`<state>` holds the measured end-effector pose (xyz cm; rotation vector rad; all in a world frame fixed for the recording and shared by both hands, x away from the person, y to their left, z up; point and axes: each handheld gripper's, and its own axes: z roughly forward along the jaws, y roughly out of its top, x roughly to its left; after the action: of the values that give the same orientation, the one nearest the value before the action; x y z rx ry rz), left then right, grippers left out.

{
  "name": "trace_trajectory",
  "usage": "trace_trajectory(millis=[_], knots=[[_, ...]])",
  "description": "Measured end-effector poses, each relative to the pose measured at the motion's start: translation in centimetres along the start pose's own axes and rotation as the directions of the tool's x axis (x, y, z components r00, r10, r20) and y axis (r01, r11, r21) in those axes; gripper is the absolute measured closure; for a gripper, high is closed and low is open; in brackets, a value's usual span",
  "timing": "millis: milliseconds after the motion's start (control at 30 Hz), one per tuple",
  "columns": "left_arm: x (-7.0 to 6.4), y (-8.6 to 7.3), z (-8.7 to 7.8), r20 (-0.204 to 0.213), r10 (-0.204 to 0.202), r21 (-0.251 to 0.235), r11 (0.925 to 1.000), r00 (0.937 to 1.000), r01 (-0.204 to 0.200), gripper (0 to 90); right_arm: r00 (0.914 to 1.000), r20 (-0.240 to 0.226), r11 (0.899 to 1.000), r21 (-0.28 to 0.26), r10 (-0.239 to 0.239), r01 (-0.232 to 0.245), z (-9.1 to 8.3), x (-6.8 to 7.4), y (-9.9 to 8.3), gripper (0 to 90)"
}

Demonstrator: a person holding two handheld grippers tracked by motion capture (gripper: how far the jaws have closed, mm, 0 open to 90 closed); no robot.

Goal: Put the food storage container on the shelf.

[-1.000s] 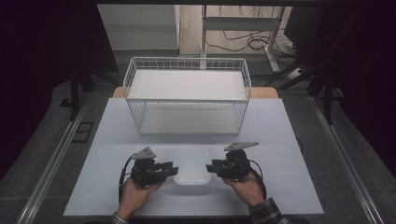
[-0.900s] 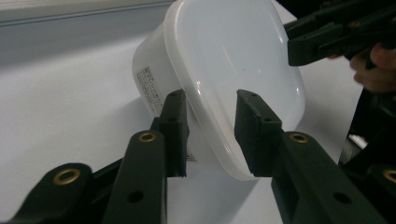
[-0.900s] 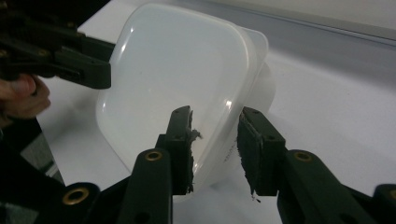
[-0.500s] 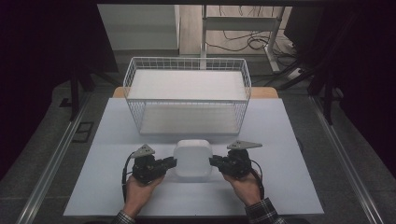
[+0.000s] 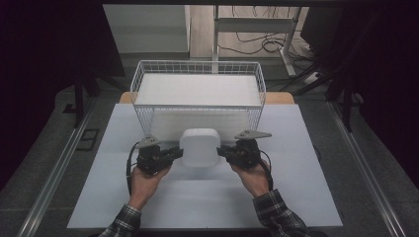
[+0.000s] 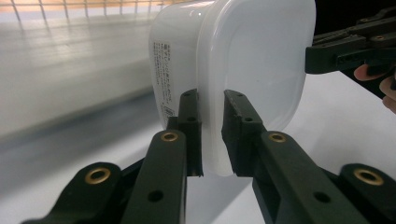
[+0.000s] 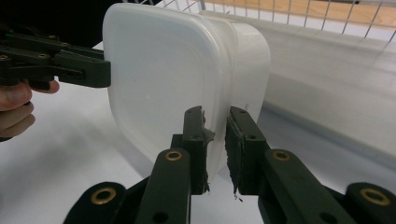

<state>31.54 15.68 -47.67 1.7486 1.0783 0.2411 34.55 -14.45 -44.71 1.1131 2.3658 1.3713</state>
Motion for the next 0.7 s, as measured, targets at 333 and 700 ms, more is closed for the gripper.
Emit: trace_trajectory(millis=[333, 700], knots=[[2.0, 1.5, 2.9, -0.017, -0.025, 0.025, 0.9994, 0.9996, 0.025, 77.8, 0.9991, 0.031, 1.0, 0.008, 0.028, -0.029, 2.4, -2.5, 0.8, 77.3], [2.8, 1.2, 4.5, -0.024, -0.092, 0.035, 0.9951, 0.9955, 0.092, 77.3, 0.9973, 0.047, 0.998, 0.034, 0.056, -0.057, 3.7, -3.9, 1.0, 76.3]])
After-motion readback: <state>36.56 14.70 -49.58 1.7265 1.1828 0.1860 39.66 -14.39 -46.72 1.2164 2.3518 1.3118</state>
